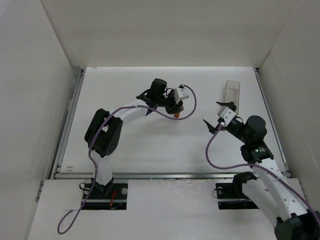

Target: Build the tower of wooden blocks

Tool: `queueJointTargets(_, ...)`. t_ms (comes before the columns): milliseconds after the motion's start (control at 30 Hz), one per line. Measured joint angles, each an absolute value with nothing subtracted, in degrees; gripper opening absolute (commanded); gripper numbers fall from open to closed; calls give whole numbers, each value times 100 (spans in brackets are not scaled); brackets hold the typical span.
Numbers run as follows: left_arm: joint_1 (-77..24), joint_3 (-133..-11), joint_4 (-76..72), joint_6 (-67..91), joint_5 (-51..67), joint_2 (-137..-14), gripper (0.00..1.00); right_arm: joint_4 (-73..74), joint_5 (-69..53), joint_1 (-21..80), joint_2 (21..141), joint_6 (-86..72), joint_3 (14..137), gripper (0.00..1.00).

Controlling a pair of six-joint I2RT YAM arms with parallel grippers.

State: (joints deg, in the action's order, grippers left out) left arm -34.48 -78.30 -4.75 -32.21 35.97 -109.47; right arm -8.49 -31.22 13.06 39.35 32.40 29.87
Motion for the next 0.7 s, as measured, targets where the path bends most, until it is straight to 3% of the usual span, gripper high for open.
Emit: queueJointTargets(700,-3299,-7658,-766,-3465,3765,-10945,0,-808,-3127,1306,3990,3205,2987,100)
